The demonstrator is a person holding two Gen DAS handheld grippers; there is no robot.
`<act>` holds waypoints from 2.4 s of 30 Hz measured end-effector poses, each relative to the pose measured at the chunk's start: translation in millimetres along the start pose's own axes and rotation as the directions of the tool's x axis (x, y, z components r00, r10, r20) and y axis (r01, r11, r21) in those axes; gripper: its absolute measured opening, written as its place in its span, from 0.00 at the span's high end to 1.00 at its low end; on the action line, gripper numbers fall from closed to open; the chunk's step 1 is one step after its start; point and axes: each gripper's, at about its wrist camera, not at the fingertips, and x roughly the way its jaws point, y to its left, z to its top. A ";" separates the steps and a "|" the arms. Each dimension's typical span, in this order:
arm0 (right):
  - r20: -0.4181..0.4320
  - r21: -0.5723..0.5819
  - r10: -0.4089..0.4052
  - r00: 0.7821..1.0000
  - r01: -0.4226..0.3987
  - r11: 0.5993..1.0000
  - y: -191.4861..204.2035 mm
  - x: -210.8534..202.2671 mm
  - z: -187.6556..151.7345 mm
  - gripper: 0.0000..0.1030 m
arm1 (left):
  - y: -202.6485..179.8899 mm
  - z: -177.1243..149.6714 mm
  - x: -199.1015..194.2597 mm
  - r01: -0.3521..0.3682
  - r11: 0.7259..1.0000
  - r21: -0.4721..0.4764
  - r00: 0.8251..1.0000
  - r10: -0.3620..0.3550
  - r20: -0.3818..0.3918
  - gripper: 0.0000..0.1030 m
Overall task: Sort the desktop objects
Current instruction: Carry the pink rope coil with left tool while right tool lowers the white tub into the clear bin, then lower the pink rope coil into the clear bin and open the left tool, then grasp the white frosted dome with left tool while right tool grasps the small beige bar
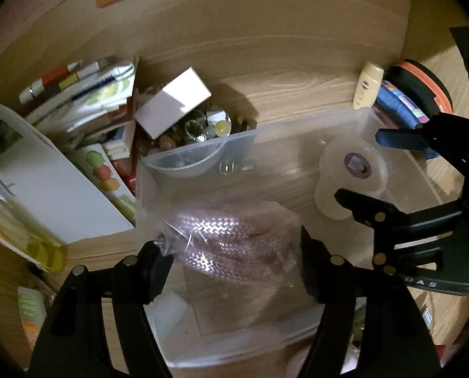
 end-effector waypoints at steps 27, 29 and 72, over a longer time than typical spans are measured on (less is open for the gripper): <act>0.237 0.174 -0.079 0.968 0.038 0.984 -16.9 -126.4 -64.2 0.20 | -14.1 -40.8 -126.6 -0.154 0.988 -0.018 0.953 0.153 0.263 0.07; 0.245 0.186 -0.079 0.966 0.033 0.982 -18.7 -134.5 -71.0 0.19 | -8.2 -48.4 -134.9 -0.156 0.987 -0.036 0.949 0.160 0.273 0.06; -0.082 0.323 0.042 0.996 -0.013 0.946 -2.8 -11.5 -132.3 0.41 | 33.4 -183.5 -55.9 -0.089 0.976 -0.198 0.996 0.083 -0.040 0.23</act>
